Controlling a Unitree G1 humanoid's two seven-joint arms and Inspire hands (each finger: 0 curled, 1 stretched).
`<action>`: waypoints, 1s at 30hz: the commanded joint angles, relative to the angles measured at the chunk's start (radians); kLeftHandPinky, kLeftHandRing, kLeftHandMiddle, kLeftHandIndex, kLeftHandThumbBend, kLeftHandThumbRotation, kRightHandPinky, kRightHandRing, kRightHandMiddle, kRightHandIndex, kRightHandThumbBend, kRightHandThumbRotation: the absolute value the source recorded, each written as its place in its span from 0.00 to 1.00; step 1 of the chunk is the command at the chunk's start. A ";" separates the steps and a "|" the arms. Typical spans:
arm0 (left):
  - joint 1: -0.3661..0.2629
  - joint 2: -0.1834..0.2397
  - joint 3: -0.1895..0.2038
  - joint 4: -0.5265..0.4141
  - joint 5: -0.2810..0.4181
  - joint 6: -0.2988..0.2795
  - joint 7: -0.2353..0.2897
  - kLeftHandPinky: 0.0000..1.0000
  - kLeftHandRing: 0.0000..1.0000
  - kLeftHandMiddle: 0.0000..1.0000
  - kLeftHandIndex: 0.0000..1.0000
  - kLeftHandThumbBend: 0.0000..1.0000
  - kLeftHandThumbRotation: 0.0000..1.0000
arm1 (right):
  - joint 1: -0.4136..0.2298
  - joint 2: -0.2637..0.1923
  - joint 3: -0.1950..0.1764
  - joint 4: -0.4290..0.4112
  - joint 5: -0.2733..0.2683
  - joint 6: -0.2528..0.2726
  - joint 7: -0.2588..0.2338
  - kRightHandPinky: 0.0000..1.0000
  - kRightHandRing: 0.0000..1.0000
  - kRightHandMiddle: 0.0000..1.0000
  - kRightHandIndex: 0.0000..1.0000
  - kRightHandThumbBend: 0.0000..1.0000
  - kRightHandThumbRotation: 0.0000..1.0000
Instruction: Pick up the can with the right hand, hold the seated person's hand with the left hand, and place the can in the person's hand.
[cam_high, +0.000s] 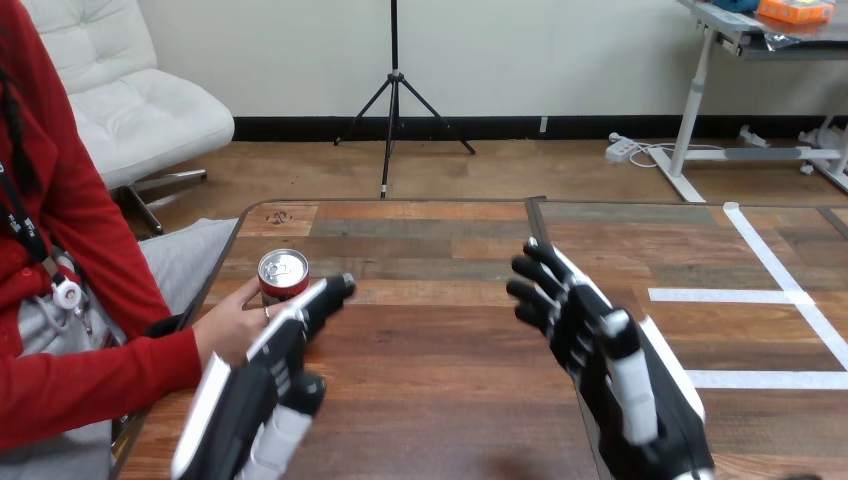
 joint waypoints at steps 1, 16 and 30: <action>-0.011 -0.016 -0.016 -0.047 -0.006 -0.049 -0.010 0.95 0.91 0.89 0.85 0.79 1.00 | 0.010 0.023 -0.011 -0.071 0.021 -0.048 -0.001 0.90 0.89 0.91 0.91 0.92 1.00; 0.039 -0.062 -0.050 -0.031 0.010 -0.088 -0.004 0.98 0.91 0.86 0.82 0.77 1.00 | 0.093 0.057 0.000 -0.113 0.033 -0.046 -0.013 0.90 0.90 0.90 0.89 0.92 1.00; 0.061 -0.088 -0.084 -0.057 0.013 -0.063 0.019 0.91 0.86 0.83 0.79 0.77 1.00 | 0.113 0.069 0.001 -0.112 0.036 -0.062 -0.005 0.90 0.89 0.89 0.88 0.90 1.00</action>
